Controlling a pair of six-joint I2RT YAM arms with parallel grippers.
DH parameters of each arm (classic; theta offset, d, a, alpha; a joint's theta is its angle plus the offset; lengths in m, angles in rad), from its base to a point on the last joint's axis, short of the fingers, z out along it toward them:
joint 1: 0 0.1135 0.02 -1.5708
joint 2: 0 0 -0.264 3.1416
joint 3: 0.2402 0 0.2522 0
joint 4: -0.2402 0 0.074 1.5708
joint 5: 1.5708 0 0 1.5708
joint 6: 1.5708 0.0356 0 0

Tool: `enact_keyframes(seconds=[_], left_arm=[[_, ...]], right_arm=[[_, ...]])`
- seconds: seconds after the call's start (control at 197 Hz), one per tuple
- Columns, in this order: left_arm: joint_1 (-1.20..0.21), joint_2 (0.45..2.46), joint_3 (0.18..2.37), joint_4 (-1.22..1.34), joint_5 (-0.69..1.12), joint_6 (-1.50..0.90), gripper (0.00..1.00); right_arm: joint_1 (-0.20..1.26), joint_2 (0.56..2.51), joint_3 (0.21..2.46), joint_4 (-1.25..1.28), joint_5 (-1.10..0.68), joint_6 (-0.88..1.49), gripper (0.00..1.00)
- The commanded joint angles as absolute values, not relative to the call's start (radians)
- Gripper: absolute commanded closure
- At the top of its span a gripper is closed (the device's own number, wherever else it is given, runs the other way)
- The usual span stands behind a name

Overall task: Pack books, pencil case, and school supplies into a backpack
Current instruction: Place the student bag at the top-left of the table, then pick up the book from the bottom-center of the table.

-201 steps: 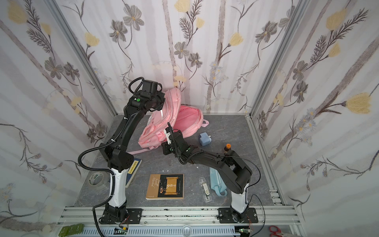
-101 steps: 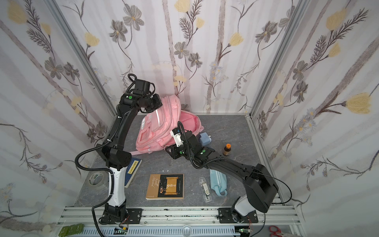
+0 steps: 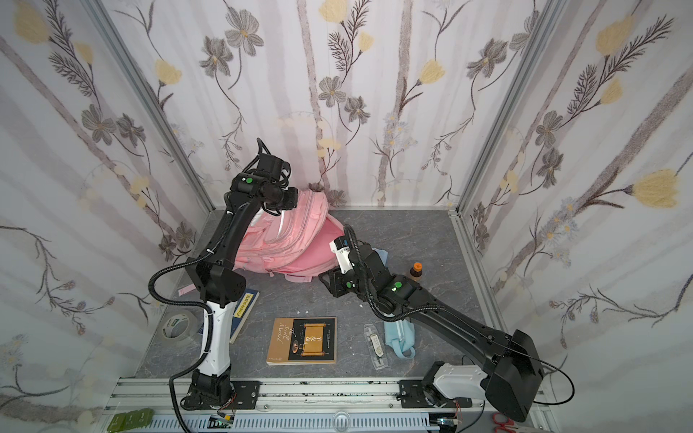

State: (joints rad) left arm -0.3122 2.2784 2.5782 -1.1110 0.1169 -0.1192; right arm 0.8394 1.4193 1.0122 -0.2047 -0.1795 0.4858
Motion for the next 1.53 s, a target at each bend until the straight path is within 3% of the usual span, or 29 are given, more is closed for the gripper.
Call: enact_keyframes(seconds=[0.0, 0.086, 0.239, 0.397, 0.712, 0.829, 1.042, 1.149, 1.52], left_arm=[[-0.306, 2.274, 2.539, -1.081, 0.072, -0.060, 1.00], [-0.305, 2.278, 2.521, -1.076, 0.089, -0.072, 1.00], [-0.304, 2.228, 2.466, -1.049, 0.150, -0.182, 0.50], [-0.306, 2.063, 2.338, -1.058, 0.118, -0.280, 0.33], [-0.309, 1.328, 1.511, -0.812, 0.144, -0.547, 0.21], [-0.351, 1.130, 1.280, -0.926, 0.084, -0.557, 0.21], [-0.356, 0.834, 0.913, -0.975, 0.246, -0.719, 0.23], [-0.353, 0.790, 0.857, -1.019, 0.261, -0.705, 0.21], [-0.367, 0.978, 0.715, -0.773, 0.418, -0.657, 0.22]], right_arm=[[0.840, 1.413, 0.988, -0.233, -0.166, 0.537, 0.61], [0.840, 1.406, 0.962, -0.230, -0.165, 0.579, 0.61], [0.842, 1.392, 0.916, -0.244, -0.166, 0.667, 0.60], [0.869, 1.354, 0.844, -0.243, -0.166, 0.777, 0.58], [0.975, 1.305, 0.633, -0.085, -0.141, 0.999, 0.53], [1.004, 1.318, 0.554, 0.026, -0.147, 1.076, 0.51], [1.056, 1.359, 0.475, 0.165, -0.142, 1.172, 0.49], [1.067, 1.420, 0.467, 0.235, -0.153, 1.198, 0.49], [1.068, 1.515, 0.527, 0.217, -0.140, 1.204, 0.47]])
